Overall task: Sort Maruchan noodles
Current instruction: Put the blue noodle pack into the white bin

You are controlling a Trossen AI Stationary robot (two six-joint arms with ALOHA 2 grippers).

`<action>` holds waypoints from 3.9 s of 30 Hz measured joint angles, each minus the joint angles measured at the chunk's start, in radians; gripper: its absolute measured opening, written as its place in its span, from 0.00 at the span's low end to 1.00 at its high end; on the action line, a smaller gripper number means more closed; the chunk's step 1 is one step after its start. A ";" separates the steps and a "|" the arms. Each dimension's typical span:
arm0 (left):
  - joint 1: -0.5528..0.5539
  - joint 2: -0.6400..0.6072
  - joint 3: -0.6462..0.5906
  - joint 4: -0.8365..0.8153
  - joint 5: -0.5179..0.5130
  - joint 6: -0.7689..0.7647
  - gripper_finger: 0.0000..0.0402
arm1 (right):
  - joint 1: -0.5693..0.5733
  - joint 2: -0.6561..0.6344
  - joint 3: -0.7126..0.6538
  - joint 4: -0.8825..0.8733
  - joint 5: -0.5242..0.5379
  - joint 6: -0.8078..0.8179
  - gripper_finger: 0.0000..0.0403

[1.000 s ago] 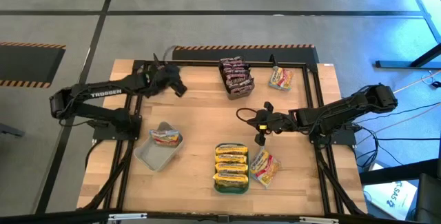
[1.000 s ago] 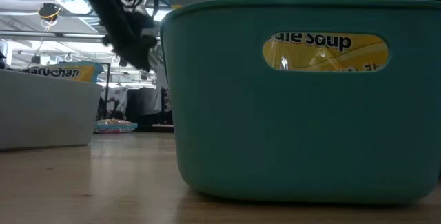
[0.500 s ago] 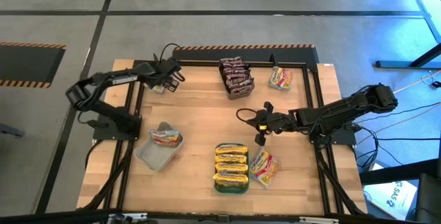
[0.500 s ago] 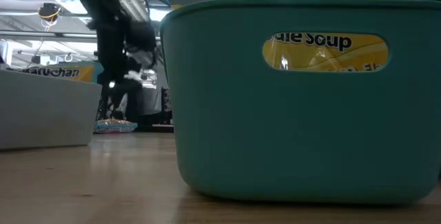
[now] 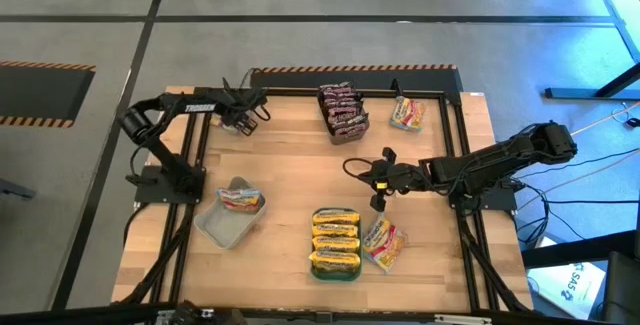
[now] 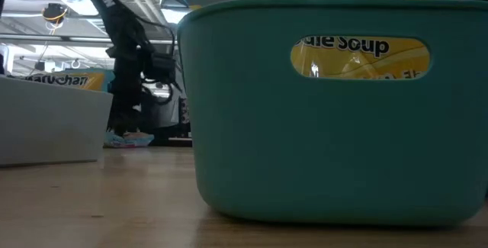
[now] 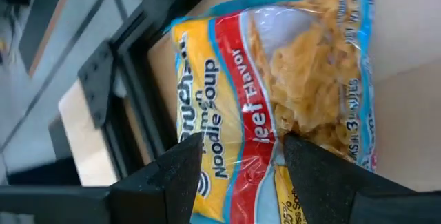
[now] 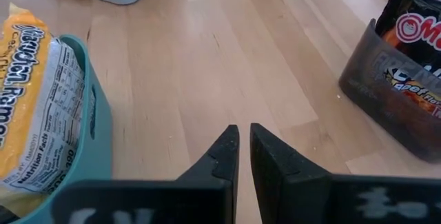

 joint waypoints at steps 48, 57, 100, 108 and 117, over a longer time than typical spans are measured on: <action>-0.757 0.113 0.144 0.654 0.227 0.347 0.51 | -0.336 0.204 0.068 0.047 -0.413 0.391 0.69; -0.777 -0.018 0.094 0.421 0.229 0.242 0.51 | -0.387 0.357 0.067 0.206 -0.563 0.395 0.70; -0.787 0.044 -0.052 0.820 0.300 0.143 0.56 | -0.328 0.552 0.199 0.364 -0.619 0.238 0.26; -0.764 -0.218 -0.050 0.716 0.336 0.109 0.66 | -0.236 0.459 0.199 0.348 -0.530 0.060 0.26; -0.703 -0.277 -0.050 0.728 0.652 0.020 0.75 | -0.172 0.456 0.275 0.362 -0.460 -0.102 0.28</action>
